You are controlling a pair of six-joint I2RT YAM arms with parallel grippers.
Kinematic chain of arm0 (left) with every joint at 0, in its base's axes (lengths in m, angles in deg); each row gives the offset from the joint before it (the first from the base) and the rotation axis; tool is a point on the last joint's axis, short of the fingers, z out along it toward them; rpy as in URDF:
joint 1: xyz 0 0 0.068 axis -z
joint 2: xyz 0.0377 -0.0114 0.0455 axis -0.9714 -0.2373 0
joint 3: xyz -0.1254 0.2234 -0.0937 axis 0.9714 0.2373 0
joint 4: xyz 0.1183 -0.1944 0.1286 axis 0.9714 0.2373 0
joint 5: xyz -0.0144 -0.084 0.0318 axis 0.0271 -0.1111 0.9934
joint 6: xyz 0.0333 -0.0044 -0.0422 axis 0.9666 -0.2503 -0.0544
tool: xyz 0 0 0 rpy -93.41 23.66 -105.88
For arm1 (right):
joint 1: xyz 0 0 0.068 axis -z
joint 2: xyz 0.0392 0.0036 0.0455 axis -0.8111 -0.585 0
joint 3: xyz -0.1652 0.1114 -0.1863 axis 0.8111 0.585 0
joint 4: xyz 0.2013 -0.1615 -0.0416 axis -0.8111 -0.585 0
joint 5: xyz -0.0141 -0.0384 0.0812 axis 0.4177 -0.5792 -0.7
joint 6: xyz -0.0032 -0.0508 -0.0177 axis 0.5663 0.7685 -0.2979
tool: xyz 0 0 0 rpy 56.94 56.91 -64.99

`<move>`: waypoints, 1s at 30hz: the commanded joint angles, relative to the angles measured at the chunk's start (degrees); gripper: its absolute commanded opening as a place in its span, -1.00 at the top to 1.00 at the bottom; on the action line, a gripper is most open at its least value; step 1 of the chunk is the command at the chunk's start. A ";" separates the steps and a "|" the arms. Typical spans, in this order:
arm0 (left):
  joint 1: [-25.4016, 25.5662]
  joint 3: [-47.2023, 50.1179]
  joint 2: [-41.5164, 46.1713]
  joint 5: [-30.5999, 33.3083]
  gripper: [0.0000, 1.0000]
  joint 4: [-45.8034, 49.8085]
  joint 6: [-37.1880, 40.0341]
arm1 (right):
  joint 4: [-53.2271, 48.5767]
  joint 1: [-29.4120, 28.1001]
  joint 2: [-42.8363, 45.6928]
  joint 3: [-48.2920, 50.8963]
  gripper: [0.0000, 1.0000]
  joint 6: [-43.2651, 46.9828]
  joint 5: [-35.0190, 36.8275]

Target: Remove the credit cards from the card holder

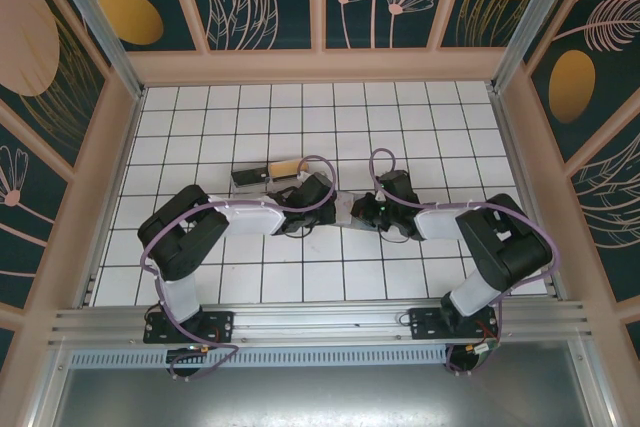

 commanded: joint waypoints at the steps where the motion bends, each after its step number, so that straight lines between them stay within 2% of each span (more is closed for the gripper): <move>1: -0.16 -0.66 -1.02 -0.92 0.76 1.70 -0.21 | 0.15 -0.87 -0.70 -0.66 0.98 -0.05 -0.39; 8: -0.17 -0.83 -1.28 0.46 0.83 3.28 -0.69 | -2.04 0.72 2.25 1.55 1.00 1.13 1.00; 20: -0.16 -0.85 -1.46 0.31 0.84 3.54 -0.56 | -3.00 2.73 5.28 3.74 1.00 2.49 0.35; 24: -0.16 -0.83 -1.87 -0.17 0.85 3.64 -0.36 | 0.02 2.65 4.08 3.80 0.67 2.02 -1.81; 30: -0.16 -2.58 -2.15 -0.56 0.85 3.72 -0.08 | 2.59 2.56 1.69 3.48 0.63 1.22 -3.23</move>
